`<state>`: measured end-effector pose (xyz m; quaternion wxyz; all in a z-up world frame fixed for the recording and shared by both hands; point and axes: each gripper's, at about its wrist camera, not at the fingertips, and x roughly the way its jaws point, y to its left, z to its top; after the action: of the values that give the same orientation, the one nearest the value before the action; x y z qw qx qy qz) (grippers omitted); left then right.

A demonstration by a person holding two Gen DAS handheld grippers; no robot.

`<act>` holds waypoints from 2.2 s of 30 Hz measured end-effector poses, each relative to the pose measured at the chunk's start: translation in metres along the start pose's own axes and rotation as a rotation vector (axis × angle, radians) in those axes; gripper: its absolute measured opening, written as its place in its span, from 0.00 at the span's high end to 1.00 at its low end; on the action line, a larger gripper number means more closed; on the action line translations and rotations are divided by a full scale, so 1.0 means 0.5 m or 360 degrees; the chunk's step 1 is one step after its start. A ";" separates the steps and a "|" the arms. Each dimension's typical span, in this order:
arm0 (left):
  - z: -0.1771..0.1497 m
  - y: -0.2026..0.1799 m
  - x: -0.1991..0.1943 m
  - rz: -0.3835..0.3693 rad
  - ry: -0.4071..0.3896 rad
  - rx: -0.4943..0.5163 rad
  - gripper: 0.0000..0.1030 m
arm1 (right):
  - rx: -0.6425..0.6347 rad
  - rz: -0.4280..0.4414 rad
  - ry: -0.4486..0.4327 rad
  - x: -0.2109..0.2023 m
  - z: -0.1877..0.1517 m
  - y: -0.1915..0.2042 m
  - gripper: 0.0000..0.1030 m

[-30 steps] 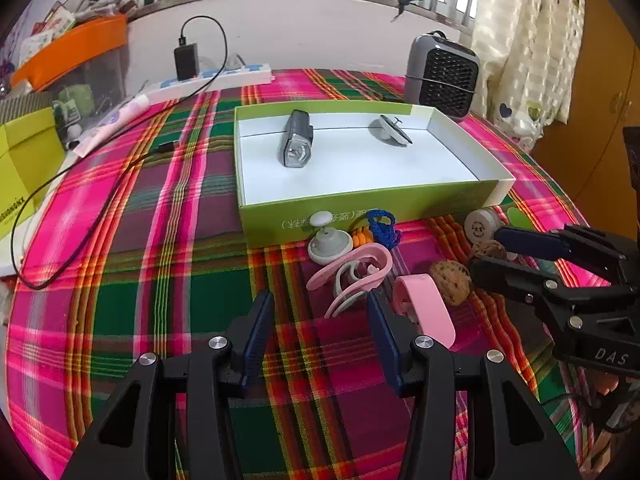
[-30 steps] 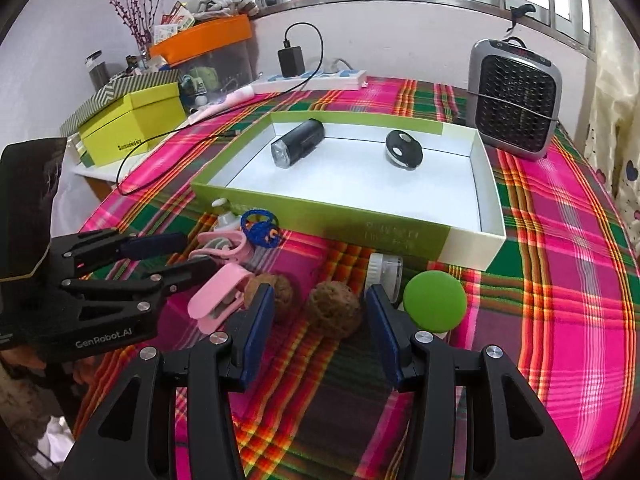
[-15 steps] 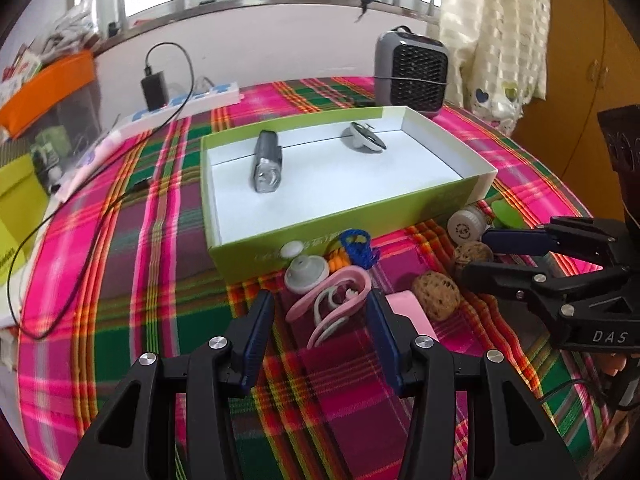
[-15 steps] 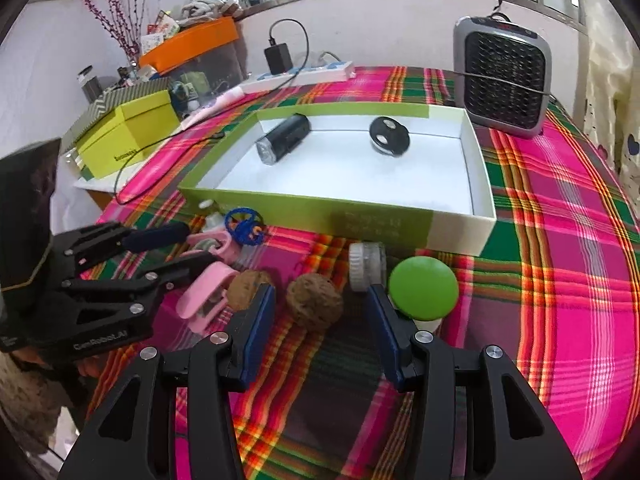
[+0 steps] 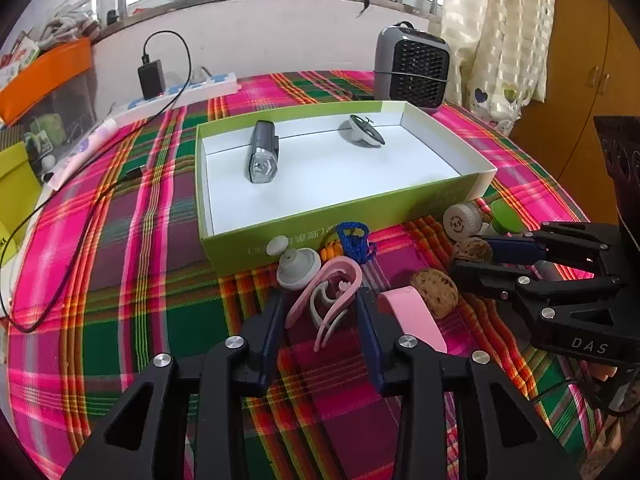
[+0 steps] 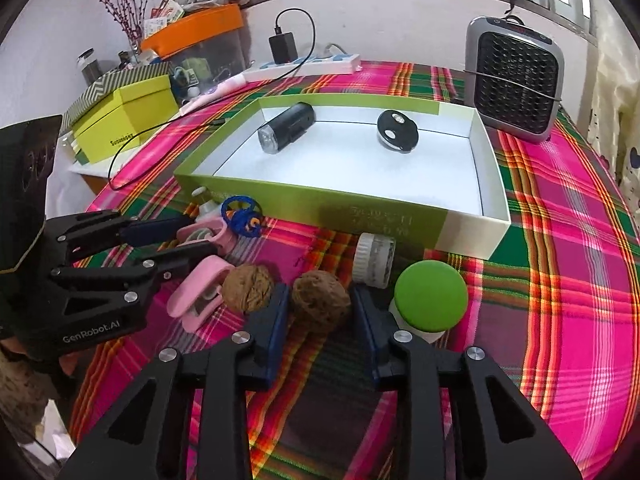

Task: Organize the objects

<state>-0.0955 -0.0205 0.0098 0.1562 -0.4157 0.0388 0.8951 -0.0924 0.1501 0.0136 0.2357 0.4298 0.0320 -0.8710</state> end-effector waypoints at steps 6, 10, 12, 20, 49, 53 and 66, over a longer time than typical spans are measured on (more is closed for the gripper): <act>-0.005 0.000 -0.005 0.0001 -0.0003 -0.0022 0.72 | 0.0003 -0.0015 -0.0007 -0.002 -0.005 0.000 0.68; -0.013 0.002 -0.013 0.0004 -0.0013 -0.0069 0.72 | 0.0014 -0.0013 -0.0014 -0.009 -0.011 0.000 0.68; -0.019 0.002 -0.017 0.0006 -0.0010 -0.0083 0.72 | 0.0020 -0.0012 -0.0014 -0.012 -0.014 0.000 0.68; -0.040 -0.007 -0.033 0.0045 -0.0002 -0.0091 0.72 | -0.0002 -0.0054 -0.0006 -0.027 -0.031 0.005 0.68; -0.023 -0.016 -0.011 0.0092 0.0028 -0.0011 0.64 | -0.0070 -0.0107 0.0011 -0.017 -0.025 0.007 0.64; -0.022 -0.020 -0.009 0.0119 0.0029 -0.0010 0.64 | -0.0071 -0.0115 0.0010 -0.017 -0.027 0.008 0.64; -0.021 -0.013 -0.011 0.0150 0.0023 -0.0040 0.79 | -0.0072 -0.0123 0.0009 -0.019 -0.026 0.010 0.66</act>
<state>-0.0824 -0.0176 0.0078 0.1083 -0.4218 0.0482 0.8989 -0.0759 0.1528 0.0133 0.2114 0.4254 0.0691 -0.8773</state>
